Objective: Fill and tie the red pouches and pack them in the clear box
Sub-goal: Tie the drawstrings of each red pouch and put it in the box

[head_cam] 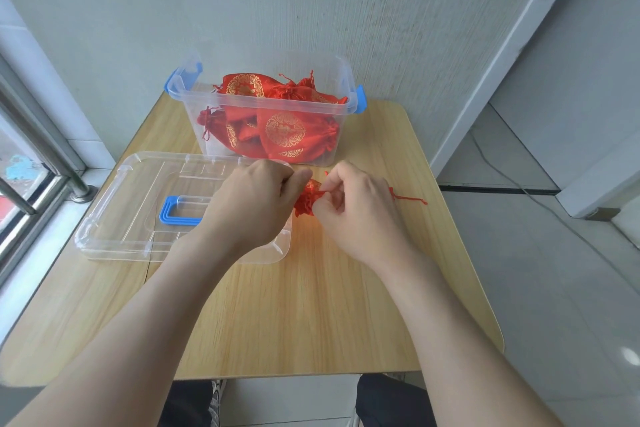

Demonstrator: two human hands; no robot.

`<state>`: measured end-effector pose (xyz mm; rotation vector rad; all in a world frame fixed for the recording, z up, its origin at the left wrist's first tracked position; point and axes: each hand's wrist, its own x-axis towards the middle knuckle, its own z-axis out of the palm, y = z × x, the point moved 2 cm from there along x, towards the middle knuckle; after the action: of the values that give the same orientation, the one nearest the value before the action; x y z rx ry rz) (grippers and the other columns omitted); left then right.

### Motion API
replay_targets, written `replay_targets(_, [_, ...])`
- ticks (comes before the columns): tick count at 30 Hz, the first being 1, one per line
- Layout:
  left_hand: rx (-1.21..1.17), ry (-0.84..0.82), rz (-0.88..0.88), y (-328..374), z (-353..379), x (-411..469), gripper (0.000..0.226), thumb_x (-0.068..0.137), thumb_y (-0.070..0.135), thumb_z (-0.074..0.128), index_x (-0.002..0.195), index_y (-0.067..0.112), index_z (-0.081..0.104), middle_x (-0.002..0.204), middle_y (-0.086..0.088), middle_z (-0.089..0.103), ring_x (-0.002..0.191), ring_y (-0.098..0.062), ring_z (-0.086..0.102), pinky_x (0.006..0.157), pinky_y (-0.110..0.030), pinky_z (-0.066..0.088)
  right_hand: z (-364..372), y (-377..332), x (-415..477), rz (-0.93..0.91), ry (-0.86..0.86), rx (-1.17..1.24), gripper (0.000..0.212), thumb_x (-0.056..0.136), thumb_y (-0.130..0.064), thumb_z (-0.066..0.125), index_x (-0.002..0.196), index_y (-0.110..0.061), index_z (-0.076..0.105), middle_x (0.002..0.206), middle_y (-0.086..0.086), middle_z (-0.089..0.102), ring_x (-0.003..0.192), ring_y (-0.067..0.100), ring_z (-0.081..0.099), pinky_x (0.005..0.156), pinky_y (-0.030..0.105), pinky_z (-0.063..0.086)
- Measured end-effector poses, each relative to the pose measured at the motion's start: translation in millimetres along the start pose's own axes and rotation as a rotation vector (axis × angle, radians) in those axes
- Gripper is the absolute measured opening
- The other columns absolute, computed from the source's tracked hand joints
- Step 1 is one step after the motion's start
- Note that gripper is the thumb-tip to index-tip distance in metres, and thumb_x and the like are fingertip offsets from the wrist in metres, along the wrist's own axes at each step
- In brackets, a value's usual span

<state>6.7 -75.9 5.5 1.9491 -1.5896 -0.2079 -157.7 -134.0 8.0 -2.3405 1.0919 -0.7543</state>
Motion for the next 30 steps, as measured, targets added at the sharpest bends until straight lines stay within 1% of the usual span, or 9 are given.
replay_targets(6, [0.021,-0.008,-0.058,-4.0,-2.9,1.3,0.067,0.11,0.048,0.046,0.055,0.011,0.035,0.048,-0.002,0.036,0.048,-0.023,0.039,0.056,-0.044,0.046,1.5,8.6,0.2,-0.003,-0.178,-0.024,0.006,0.099,-0.022,0.057,0.097,-0.025,0.053,0.087,-0.012,0.057,0.078,0.006,0.057,0.065,0.035,0.05])
replay_targets(11, [-0.041,-0.007,-0.055,1.5,-4.5,3.5,0.063,0.109,0.04,0.049,0.056,0.009,0.034,0.051,-0.006,0.035,0.049,-0.022,0.033,0.055,-0.04,0.038,3.9,7.4,2.5,-0.013,-0.082,-0.068,0.009,0.097,-0.02,0.059,0.095,-0.025,0.052,0.098,-0.008,0.053,0.093,0.014,0.054,0.079,0.033,0.047])
replay_targets(15, [-0.255,0.076,-0.118,5.3,-6.2,1.3,0.061,0.111,0.041,0.045,0.059,0.012,0.032,0.051,0.001,0.032,0.05,-0.02,0.03,0.055,-0.036,0.03,8.7,2.3,0.7,0.073,-0.005,0.244,0.01,0.102,-0.014,0.055,0.102,-0.023,0.056,0.102,-0.006,0.067,0.089,0.014,0.065,0.078,0.037,0.052])
replay_targets(18, [-0.528,0.089,-0.217,5.4,-5.0,-0.4,0.064,0.111,0.047,0.044,0.062,0.006,0.046,0.052,-0.001,0.049,0.052,-0.02,0.048,0.062,-0.042,0.048,18.4,-4.5,-2.4,0.09,-0.138,0.534,0.02,0.092,-0.007,0.057,0.104,-0.024,0.056,0.104,-0.001,0.073,0.1,0.024,0.07,0.092,0.055,0.056])
replay_targets(20, [-0.7,0.099,-0.248,11.2,-5.8,-0.5,0.061,0.112,0.046,0.045,0.063,0.008,0.05,0.054,0.0,0.052,0.056,-0.019,0.051,0.069,-0.044,0.051,21.2,-10.3,-4.9,0.072,-0.163,0.567,0.042,0.084,-0.004,0.068,0.116,-0.025,0.052,0.111,-0.003,0.072,0.106,0.021,0.07,0.095,0.048,0.057])
replay_targets(22, [-0.822,0.102,-0.253,17.1,-8.7,1.1,0.058,0.112,0.045,0.045,0.064,0.012,0.047,0.053,0.005,0.046,0.059,-0.02,0.049,0.072,-0.05,0.054,22.5,-12.4,-7.0,0.061,-0.084,0.513,0.059,0.084,-0.003,0.074,0.13,-0.028,0.046,0.114,-0.008,0.07,0.107,0.011,0.069,0.092,0.032,0.057])
replay_targets(24, [-0.918,0.104,-0.261,20.0,-12.2,2.7,0.057,0.112,0.043,0.045,0.067,0.009,0.045,0.056,0.003,0.038,0.063,-0.023,0.043,0.074,-0.049,0.051,21.3,-11.6,-4.2,0.046,0.059,0.447,0.042,0.094,-0.006,0.071,0.129,-0.023,0.055,0.107,-0.01,0.073,0.099,0.004,0.07,0.081,0.021,0.054])
replay_targets(27, [-0.985,0.128,-0.289,17.5,-16.3,3.4,0.051,0.113,0.043,0.044,0.079,0.006,0.053,0.067,-0.004,0.047,0.066,-0.022,0.048,0.074,-0.042,0.05,18.9,-8.5,3.2,0.051,0.251,0.377,0.009,0.102,-0.014,0.064,0.104,-0.017,0.072,0.084,-0.012,0.073,0.074,0.005,0.067,0.066,0.025,0.048])
replay_targets(30, [-0.928,0.182,-0.392,6.4,-15.8,3.2,0.041,0.109,0.049,0.045,0.097,0.014,0.062,0.085,0.002,0.064,0.072,-0.02,0.06,0.073,-0.041,0.052,13.1,-11.1,7.5,0.086,0.401,0.293,0.019,0.103,-0.021,0.064,0.085,-0.018,0.062,0.061,-0.014,0.053,0.055,0.008,0.049,0.058,0.028,0.033])
